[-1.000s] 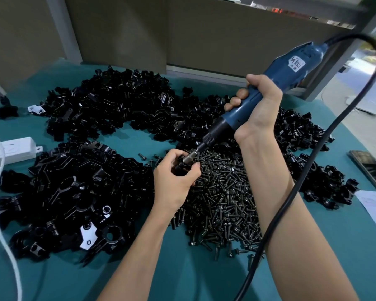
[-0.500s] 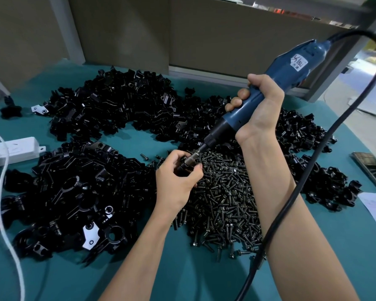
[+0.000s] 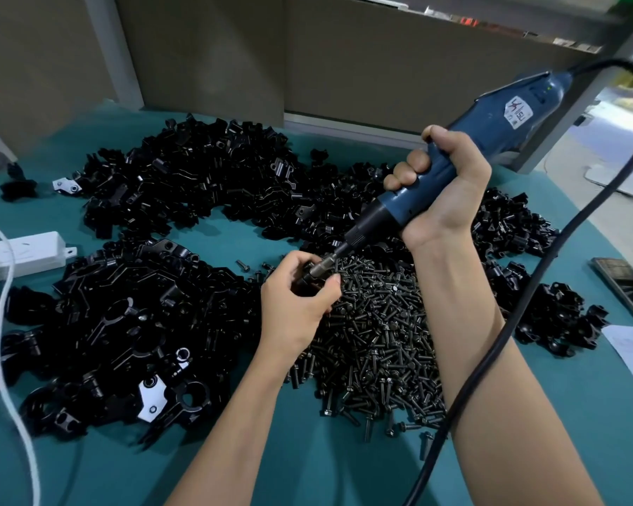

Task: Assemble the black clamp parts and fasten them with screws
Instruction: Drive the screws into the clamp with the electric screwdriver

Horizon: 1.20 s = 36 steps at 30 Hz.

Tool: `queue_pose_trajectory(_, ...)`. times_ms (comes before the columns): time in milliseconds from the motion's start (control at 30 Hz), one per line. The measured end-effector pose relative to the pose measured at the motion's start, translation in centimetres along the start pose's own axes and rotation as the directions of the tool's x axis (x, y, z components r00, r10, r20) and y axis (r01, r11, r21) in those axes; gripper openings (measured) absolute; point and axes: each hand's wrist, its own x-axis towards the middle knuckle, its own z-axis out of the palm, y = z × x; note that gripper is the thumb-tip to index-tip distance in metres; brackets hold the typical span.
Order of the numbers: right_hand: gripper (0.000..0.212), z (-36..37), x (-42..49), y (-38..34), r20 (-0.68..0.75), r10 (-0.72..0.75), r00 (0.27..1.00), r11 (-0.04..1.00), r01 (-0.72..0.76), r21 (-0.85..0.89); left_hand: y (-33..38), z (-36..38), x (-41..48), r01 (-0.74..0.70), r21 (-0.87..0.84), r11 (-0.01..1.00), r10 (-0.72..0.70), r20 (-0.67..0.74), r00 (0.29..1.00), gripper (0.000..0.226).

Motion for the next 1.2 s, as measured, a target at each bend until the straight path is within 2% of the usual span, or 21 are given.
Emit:
queue_pose_trajectory(133,0.007,-0.2,-0.2,0.0,0.042,-0.010,0.999,1.000,0.011,-0.011,0.0,0.2,-0.2,0.040,-0.062,0.997,-0.037,0.049,0.998,0.011)
queue_pose_trajectory(300,0.005,-0.6,-0.1,-1.0,0.245,0.016,0.969,1.000,-0.022,0.022,0.3,0.4,-0.2,0.088,-0.132,0.987,-0.075,0.102,0.992,0.021)
queue_pose_trajectory(367,0.017,-0.8,-0.1,-1.3,0.357,0.032,0.934,0.997,-0.056,0.058,0.2,-0.2,0.2,0.108,-0.137,0.985,-0.085,0.163,0.983,0.025)
queue_pose_trajectory(433,0.034,-0.8,0.1,-1.9,0.507,0.068,0.859,0.982,-0.149,0.120,0.1,-0.6,0.3,0.163,-0.134,0.977,-0.117,0.298,0.947,0.029)
queue_pose_trajectory(500,0.037,-0.8,0.4,-2.9,0.607,0.089,0.790,0.967,-0.214,0.136,-0.2,-0.6,0.2,0.238,-0.118,0.964,-0.170,0.417,0.893,0.039)
queue_pose_trajectory(567,0.037,-0.8,0.7,-4.0,0.633,0.091,0.769,0.966,-0.224,0.133,-0.2,-0.6,0.1,0.292,-0.110,0.950,-0.214,0.449,0.867,0.042)
queue_pose_trajectory(667,0.041,-1.0,0.9,-5.2,0.595,0.055,0.802,0.972,-0.179,0.152,0.3,-0.8,0.3,0.325,-0.210,0.922,-0.226,0.391,0.893,0.044)
queue_pose_trajectory(767,0.048,-1.4,0.7,-5.5,0.515,0.005,0.857,0.990,-0.078,0.120,0.3,-1.0,0.5,0.313,-0.308,0.898,-0.201,0.346,0.916,0.062)
queue_pose_trajectory(833,0.048,-1.6,0.5,-5.3,0.457,-0.016,0.889,0.997,-0.019,0.072,0.0,-0.9,0.5,0.303,-0.323,0.897,-0.190,0.338,0.922,0.056)
queue_pose_trajectory(867,0.045,-1.7,0.4,-5.1,0.424,-0.021,0.906,0.999,0.001,0.049,-0.1,-0.8,0.5,0.299,-0.329,0.896,-0.188,0.329,0.925,0.051)
queue_pose_trajectory(933,0.024,-1.8,0.2,-4.9,0.351,-0.037,0.935,0.999,0.036,0.011,-0.1,-0.7,0.5,0.282,-0.328,0.902,-0.186,0.293,0.938,0.042)
queue_pose_trajectory(1000,0.007,-1.7,-0.1,-4.7,0.302,-0.058,0.952,0.998,0.067,-0.019,-0.1,-0.7,0.6,0.267,-0.321,0.909,-0.190,0.251,0.949,0.043)
queue_pose_trajectory(1067,0.006,-1.6,-0.2,-4.5,0.270,-0.064,0.961,0.996,0.077,-0.037,-0.1,-0.7,0.7,0.259,-0.300,0.918,-0.200,0.213,0.956,0.045)
queue_pose_trajectory(1200,0.006,-1.6,-0.2,-4.4,0.222,-0.071,0.972,0.996,0.083,-0.043,-0.5,-0.7,0.8,0.221,-0.231,0.948,-0.179,0.190,0.965,0.023)
